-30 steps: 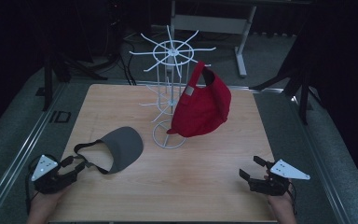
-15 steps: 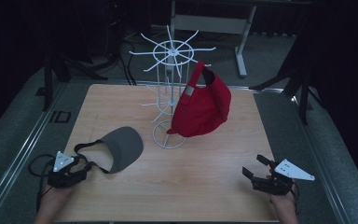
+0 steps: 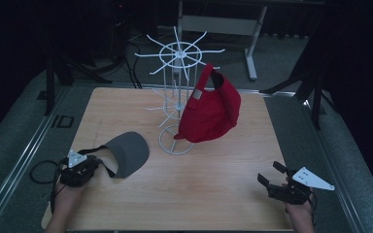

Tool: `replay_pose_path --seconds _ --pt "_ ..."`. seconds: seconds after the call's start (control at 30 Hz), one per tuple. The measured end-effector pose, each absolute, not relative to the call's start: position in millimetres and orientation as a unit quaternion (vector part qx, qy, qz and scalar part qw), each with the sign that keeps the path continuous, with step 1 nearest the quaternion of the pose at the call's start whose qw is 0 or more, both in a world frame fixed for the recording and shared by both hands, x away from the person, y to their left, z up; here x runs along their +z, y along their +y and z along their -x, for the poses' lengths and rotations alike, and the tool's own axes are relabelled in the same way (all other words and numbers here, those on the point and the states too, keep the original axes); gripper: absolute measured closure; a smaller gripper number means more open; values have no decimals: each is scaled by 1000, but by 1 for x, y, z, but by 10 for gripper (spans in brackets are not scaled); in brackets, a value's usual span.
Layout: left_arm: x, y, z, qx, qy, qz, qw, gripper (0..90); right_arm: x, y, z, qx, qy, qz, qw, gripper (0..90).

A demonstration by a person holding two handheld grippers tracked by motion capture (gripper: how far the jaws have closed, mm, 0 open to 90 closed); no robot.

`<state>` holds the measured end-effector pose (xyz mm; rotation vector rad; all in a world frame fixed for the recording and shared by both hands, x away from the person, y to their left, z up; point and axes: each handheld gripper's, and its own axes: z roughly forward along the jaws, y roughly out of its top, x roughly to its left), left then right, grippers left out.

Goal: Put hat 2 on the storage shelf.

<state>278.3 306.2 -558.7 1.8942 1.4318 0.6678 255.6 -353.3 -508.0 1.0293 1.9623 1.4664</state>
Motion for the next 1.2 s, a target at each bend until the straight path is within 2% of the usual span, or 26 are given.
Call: replay_pose_path --seconds 0.1,0.13,0.17,0.43,0.83,1.2 --pt "-557 304 -281 255 540 -725 344 800 -509 -355 -255 536 715 -379 240 170" --pt "-556 302 -280 264 532 -728 343 876 -509 -356 -254 537 714 -381 239 170" --pt "-553 301 -280 259 527 -725 360 877 -510 -356 -254 538 713 -382 239 170" --pt "-542 299 -274 275 510 -721 380 882 -510 -355 -254 538 713 -380 241 193" --pt "-516 290 -257 341 486 -699 399 886 -507 -356 -252 547 708 -376 242 193" --pt "-470 276 -260 360 456 -684 442 888 -506 -357 -250 551 706 -375 242 193"
